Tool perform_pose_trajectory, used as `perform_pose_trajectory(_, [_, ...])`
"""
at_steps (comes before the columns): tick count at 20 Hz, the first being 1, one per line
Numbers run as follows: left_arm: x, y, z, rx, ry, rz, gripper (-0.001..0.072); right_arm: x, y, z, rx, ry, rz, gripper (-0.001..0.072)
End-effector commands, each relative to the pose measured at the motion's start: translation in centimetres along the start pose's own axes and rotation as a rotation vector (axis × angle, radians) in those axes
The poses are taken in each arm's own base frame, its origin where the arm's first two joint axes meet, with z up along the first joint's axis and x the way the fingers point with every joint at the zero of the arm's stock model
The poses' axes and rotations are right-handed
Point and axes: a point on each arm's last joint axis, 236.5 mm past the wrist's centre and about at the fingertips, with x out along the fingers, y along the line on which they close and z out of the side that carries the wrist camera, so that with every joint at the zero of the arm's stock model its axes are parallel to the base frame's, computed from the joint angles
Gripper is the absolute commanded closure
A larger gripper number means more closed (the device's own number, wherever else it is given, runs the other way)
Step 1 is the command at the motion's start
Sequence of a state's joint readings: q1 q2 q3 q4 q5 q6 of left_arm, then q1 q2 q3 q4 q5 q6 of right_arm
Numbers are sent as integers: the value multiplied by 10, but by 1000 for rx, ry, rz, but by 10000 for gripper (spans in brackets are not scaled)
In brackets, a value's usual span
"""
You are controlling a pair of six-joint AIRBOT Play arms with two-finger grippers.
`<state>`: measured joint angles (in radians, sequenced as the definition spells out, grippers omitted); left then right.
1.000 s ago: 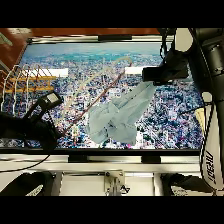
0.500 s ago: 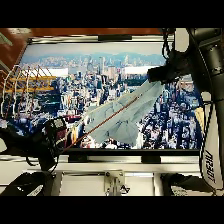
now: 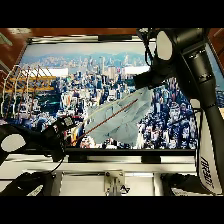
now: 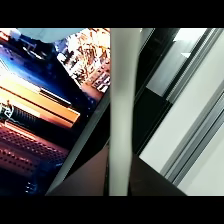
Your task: Fold the shirts.
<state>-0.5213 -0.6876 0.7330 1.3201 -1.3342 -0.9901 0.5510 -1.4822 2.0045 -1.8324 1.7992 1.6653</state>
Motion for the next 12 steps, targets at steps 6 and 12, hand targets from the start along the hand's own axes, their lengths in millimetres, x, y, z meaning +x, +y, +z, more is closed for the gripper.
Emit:
perform_pose_trajectory(6, [3, -10, 3, 41, -2, -27, 657, -4, -7, -12, -15, 44, -70, 639])
perform_pose_trajectory(12, [34, 6, 25, -123, -19, -27, 657, -23, 6, -15, -46, -3, -42, 639])
